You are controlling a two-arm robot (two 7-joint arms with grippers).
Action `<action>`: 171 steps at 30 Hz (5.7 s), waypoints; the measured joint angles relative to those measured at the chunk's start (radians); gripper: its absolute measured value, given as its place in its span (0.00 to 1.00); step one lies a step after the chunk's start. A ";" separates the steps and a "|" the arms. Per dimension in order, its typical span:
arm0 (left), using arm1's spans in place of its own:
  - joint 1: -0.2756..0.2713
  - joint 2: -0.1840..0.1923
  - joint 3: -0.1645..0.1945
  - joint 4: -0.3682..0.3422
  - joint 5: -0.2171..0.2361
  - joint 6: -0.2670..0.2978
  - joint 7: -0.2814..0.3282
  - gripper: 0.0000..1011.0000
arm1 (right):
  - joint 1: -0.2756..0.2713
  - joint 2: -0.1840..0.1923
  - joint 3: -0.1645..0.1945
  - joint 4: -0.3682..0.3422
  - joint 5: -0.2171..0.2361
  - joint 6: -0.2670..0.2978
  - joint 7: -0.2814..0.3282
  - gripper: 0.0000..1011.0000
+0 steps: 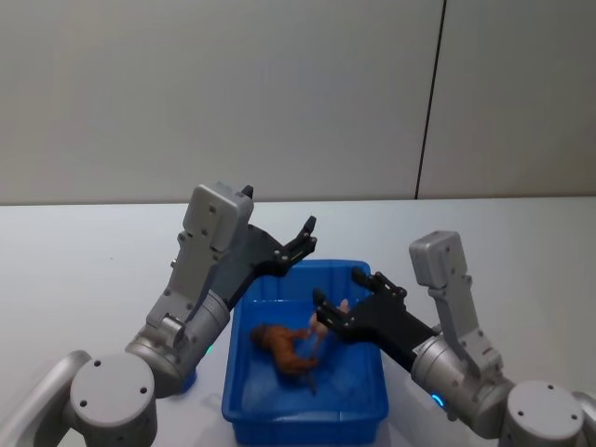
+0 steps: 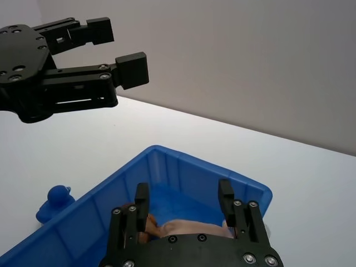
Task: Pick up the two dolls from the table and place them into the box.
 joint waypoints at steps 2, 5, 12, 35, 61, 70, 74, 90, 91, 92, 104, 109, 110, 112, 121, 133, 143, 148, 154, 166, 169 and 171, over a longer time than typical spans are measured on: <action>0.000 0.000 0.000 0.000 0.000 0.000 0.000 0.99 | 0.004 -0.002 0.000 0.007 0.002 0.003 -0.001 0.77; 0.000 0.000 0.000 0.000 0.000 0.000 0.000 0.99 | 0.007 -0.004 0.000 0.011 0.003 0.004 -0.007 0.84; 0.000 0.000 0.000 0.000 0.000 0.000 0.000 0.99 | 0.000 -0.001 0.002 0.004 -0.001 -0.001 -0.049 0.99; 0.000 0.000 0.000 0.000 0.000 0.000 0.000 0.99 | -0.104 0.050 0.018 -0.119 -0.017 -0.018 -0.244 0.99; 0.035 0.035 -0.029 -0.012 -0.062 0.045 0.031 0.99 | -0.136 0.066 0.024 -0.154 -0.015 -0.019 -0.291 0.99; 0.058 0.060 -0.048 -0.016 -0.104 0.082 0.043 0.99 | -0.138 0.067 0.024 -0.156 -0.015 -0.019 -0.294 0.99; 0.069 0.072 -0.056 -0.016 -0.120 0.100 0.046 0.99 | -0.138 0.067 0.024 -0.157 -0.015 -0.019 -0.295 0.99; 0.113 0.112 -0.083 -0.006 -0.177 0.167 0.068 0.99 | -0.140 0.068 0.024 -0.159 -0.015 -0.019 -0.297 0.99; 0.118 0.115 -0.085 -0.005 -0.180 0.172 0.070 0.99 | -0.140 0.068 0.024 -0.159 -0.015 -0.019 -0.297 0.99; 0.121 0.117 -0.086 -0.004 -0.182 0.175 0.071 0.99 | -0.140 0.068 0.024 -0.159 -0.015 -0.019 -0.297 0.99; 0.156 0.141 -0.100 0.003 -0.216 0.212 0.082 0.99 | -0.140 0.068 0.024 -0.159 -0.015 -0.019 -0.297 0.99; 0.167 0.146 -0.104 0.008 -0.230 0.220 0.079 0.99 | -0.140 0.068 0.024 -0.159 -0.015 -0.019 -0.297 0.99; 0.170 0.147 -0.104 0.010 -0.234 0.222 0.076 0.99 | -0.140 0.068 0.024 -0.159 -0.015 -0.019 -0.297 0.99; 0.173 0.149 -0.105 0.012 -0.238 0.223 0.072 0.99 | -0.140 0.068 0.024 -0.159 -0.015 -0.019 -0.297 0.99; 0.184 0.151 -0.110 0.026 -0.256 0.230 0.050 0.99 | -0.140 0.068 0.024 -0.158 -0.015 -0.019 -0.297 0.99; 0.179 0.144 -0.114 0.050 -0.260 0.246 0.026 0.99 | -0.140 0.068 0.024 -0.158 -0.015 -0.019 -0.297 0.99; 0.172 0.135 -0.116 0.072 -0.255 0.259 0.013 0.91 | -0.140 0.068 0.024 -0.158 -0.015 -0.019 -0.297 0.99; 0.168 0.131 -0.117 0.082 -0.252 0.263 0.010 0.80 | -0.140 0.068 0.024 -0.158 -0.015 -0.019 -0.297 0.99; 0.161 0.121 -0.118 0.096 -0.250 0.268 0.010 0.55 | -0.140 0.068 0.024 -0.158 -0.015 -0.019 -0.297 0.99; 0.149 0.107 -0.120 0.117 -0.251 0.272 0.003 0.28 | -0.140 0.068 0.024 -0.158 -0.015 -0.019 -0.297 0.99; 0.148 0.104 -0.121 0.120 -0.252 0.272 -0.001 0.27 | -0.140 0.068 0.024 -0.158 -0.015 -0.019 -0.297 0.99; 0.147 0.102 -0.121 0.122 -0.253 0.271 -0.003 0.25 | -0.140 0.068 0.024 -0.158 -0.015 -0.019 -0.297 0.99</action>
